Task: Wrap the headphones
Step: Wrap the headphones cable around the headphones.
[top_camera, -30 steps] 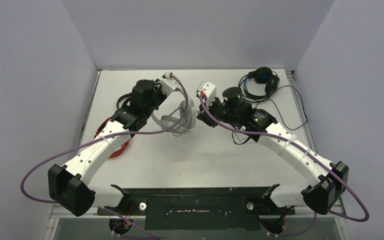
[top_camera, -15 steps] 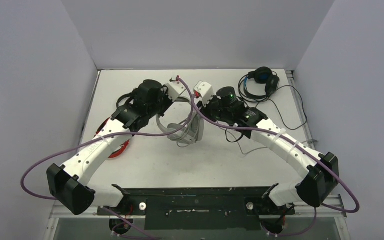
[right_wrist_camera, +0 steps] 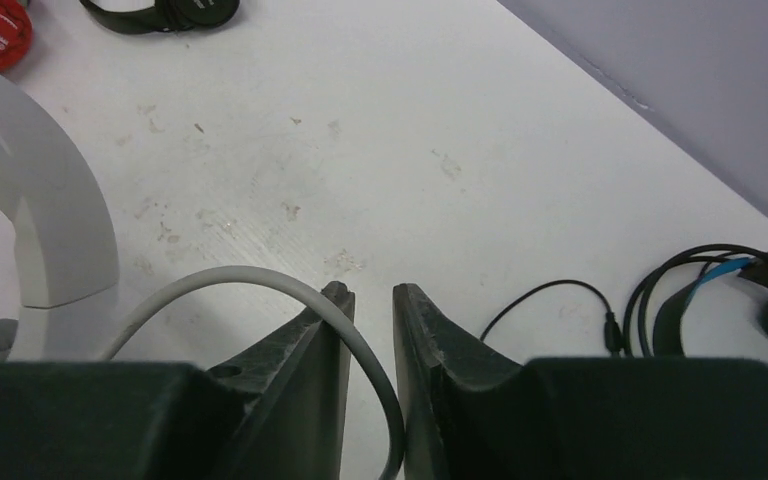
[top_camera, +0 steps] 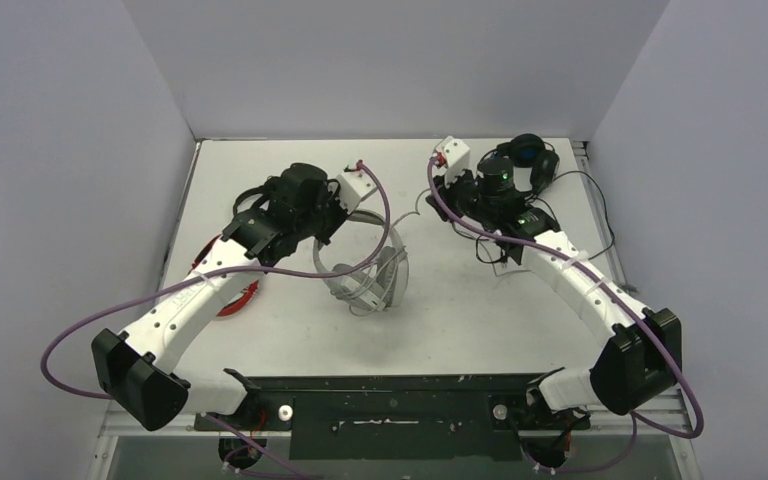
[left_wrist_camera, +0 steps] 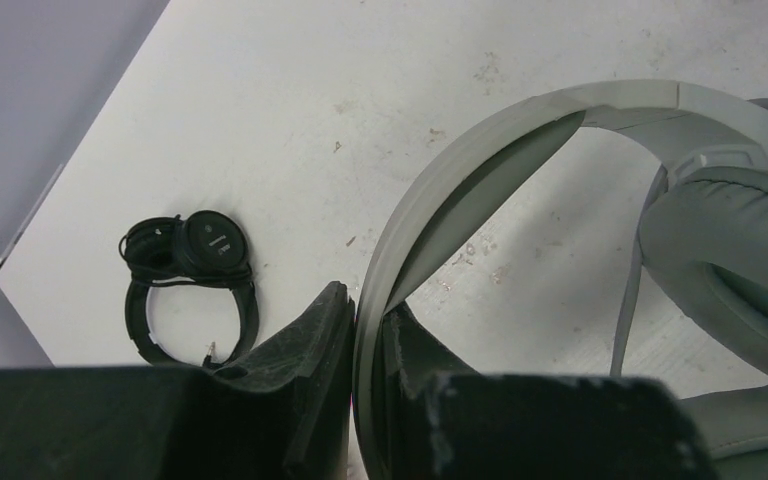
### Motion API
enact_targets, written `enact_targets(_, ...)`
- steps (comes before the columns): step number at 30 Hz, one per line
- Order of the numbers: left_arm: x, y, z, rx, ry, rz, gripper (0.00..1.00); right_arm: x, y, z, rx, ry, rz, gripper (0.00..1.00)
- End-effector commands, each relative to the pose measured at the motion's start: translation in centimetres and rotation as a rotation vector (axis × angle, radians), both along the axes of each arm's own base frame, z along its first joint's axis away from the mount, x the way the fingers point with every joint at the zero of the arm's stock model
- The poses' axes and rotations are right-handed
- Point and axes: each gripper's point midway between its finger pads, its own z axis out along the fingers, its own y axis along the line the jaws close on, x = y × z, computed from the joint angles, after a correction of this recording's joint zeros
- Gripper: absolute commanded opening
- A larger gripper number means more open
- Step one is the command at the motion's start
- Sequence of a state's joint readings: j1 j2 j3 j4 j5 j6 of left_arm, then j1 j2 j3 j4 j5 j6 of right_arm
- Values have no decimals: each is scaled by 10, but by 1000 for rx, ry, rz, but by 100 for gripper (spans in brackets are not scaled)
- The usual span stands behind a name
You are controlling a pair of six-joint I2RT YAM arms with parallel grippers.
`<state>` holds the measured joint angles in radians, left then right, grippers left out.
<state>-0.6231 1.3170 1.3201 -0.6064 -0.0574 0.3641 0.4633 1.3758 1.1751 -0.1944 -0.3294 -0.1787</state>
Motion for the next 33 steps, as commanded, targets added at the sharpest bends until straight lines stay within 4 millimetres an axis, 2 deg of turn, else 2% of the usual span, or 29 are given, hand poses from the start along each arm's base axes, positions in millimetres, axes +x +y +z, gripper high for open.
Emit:
enact_targets(1,-3,-15,52,-155,-59,-15,0,-3,15,19,113,-47,80,17)
enact_targets(5,-11,-27,70,-246,-37,-46,0,-4,17,10,171,-35,124,13)
enact_targets(8,-19,-34,86,-327,-23,-64,0,-3,17,6,220,-41,135,18)
enact_targets(12,-28,-41,113,-445,-11,-74,0,-4,18,-2,280,-36,166,19)
enact_targets(16,-36,-44,138,-540,2,-89,0,-13,22,2,388,-83,232,31)
enact_targets(20,-45,-48,160,-625,20,-101,0,-24,25,-2,461,-111,291,40)
enact_targets(23,-48,-48,177,-671,24,-91,0,-30,31,1,508,-137,345,42)
enact_targets(28,-46,-47,200,-762,51,-24,0,-42,38,2,594,-163,424,50)
enact_targets(33,-45,-51,221,-854,95,10,0,-50,46,4,677,-174,487,49)
